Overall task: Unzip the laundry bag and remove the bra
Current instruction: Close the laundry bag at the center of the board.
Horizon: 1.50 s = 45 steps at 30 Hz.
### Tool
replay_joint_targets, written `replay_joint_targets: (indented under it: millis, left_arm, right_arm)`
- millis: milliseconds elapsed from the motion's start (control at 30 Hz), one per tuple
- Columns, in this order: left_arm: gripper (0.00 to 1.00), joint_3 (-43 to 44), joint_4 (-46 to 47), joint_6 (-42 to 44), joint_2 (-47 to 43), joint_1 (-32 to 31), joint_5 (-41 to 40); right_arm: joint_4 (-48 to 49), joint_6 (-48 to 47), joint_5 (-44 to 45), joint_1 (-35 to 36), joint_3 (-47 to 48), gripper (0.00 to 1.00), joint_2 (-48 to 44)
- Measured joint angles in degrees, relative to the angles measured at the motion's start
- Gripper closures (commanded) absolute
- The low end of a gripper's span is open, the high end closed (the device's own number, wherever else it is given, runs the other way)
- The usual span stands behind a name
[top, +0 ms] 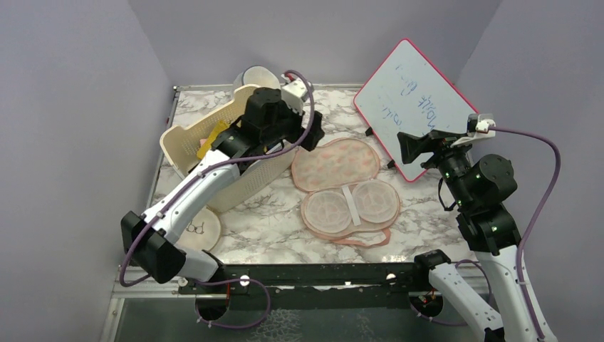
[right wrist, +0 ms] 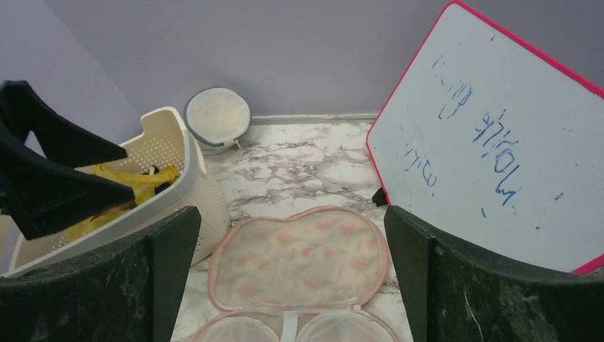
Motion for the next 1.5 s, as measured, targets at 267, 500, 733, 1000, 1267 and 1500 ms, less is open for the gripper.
replay_joint_targets:
  millis: [267,500,733,1000,1267,1500]
  left_arm:
    - [0.02,7.3,-2.5,7.0,12.6,-10.9,-1.9]
    - [0.01,17.6,-7.5,14.0,25.1,-13.5,-9.6]
    - [0.01,20.9,-11.2,17.7,35.8,-12.9,-14.3]
    - [0.01,28.0,-13.7,20.5,45.9,-11.1,-17.0]
    - [0.29,39.8,-16.6,22.7,54.8,-7.8,-17.6]
    - [0.36,46.1,-18.3,23.7,61.7,-8.3,-17.7]
  right_arm:
    - [-0.1,0.0,0.0,0.0,0.0,0.0,-0.5]
    - [-1.3,-0.3,1.2,0.0,0.0,0.0,-2.9]
    - [-2.8,-0.7,4.3,0.0,0.0,0.0,-6.8]
    - [-3.3,-1.1,5.0,0.0,0.0,0.0,-6.9]
    - [-3.3,-1.1,4.9,0.0,-0.5,0.0,-7.0]
    - [-3.3,-1.0,4.8,0.0,-0.7,0.0,-6.9]
